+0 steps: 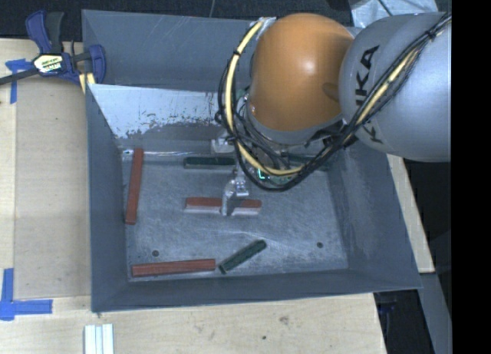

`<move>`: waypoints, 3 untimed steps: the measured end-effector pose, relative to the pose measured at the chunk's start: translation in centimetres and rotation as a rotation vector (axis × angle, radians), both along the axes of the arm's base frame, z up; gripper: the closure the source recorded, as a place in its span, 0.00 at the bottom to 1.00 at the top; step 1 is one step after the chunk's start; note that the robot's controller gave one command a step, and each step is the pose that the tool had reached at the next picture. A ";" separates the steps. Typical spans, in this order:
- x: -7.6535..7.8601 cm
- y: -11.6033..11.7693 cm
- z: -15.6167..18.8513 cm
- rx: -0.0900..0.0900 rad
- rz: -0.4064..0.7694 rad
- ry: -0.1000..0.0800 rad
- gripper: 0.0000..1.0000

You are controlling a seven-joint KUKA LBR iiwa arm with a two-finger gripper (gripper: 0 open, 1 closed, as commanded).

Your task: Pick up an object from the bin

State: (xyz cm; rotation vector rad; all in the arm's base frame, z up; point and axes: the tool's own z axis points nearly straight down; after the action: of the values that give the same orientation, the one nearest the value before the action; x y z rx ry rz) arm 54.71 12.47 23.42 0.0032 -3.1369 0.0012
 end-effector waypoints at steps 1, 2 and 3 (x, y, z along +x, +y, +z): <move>0.2 0.0 0.4 0.002 -0.002 -0.008 0.00; 0.3 -0.4 -2.9 0.002 0.074 -0.013 0.00; 0.1 -1.5 -8.9 0.002 0.134 -0.012 0.00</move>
Offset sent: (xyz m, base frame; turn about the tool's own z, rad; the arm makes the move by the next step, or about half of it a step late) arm 0.0021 -0.0140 -0.1222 -0.2617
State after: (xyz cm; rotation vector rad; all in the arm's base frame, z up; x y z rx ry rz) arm 54.82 11.00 14.55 0.2137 -3.1415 -0.0008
